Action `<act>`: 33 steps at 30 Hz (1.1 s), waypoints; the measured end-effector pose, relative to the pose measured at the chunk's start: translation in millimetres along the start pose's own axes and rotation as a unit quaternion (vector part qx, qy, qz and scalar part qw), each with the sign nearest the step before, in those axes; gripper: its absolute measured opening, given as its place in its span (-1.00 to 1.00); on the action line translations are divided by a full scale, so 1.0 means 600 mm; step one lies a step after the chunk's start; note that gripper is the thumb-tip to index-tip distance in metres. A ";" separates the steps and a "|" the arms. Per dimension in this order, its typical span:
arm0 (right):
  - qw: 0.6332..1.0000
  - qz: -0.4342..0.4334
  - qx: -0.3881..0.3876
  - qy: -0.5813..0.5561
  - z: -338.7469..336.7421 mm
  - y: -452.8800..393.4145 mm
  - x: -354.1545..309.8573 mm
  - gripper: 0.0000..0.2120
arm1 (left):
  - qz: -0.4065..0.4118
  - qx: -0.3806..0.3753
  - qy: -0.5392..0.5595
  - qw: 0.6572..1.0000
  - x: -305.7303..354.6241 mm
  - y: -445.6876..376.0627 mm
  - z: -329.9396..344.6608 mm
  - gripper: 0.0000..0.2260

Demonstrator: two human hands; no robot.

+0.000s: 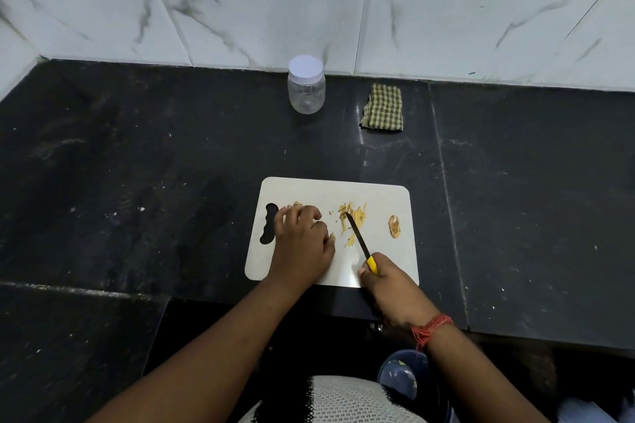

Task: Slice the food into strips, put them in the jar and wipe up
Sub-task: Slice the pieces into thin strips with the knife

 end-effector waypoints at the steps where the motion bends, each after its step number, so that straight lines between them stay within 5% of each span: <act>1: 1.000 0.000 0.000 -0.001 0.001 0.000 0.000 -0.78 | -0.010 -0.011 -0.009 1.000 0.001 0.001 0.004 -0.79; 33: 0.998 -0.003 -0.017 0.052 0.026 0.008 -0.006 -0.79 | -0.003 0.027 0.094 0.995 -0.026 0.039 0.009 -0.94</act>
Point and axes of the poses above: each hand's wrist, its own y-axis away from the middle knuckle, its own z-axis out of the palm, x = y × z, the point moved 3 cm from there along -y, towards the middle knuckle, and after that the axes turned 4 degrees about -x, right-handed, at the moved point
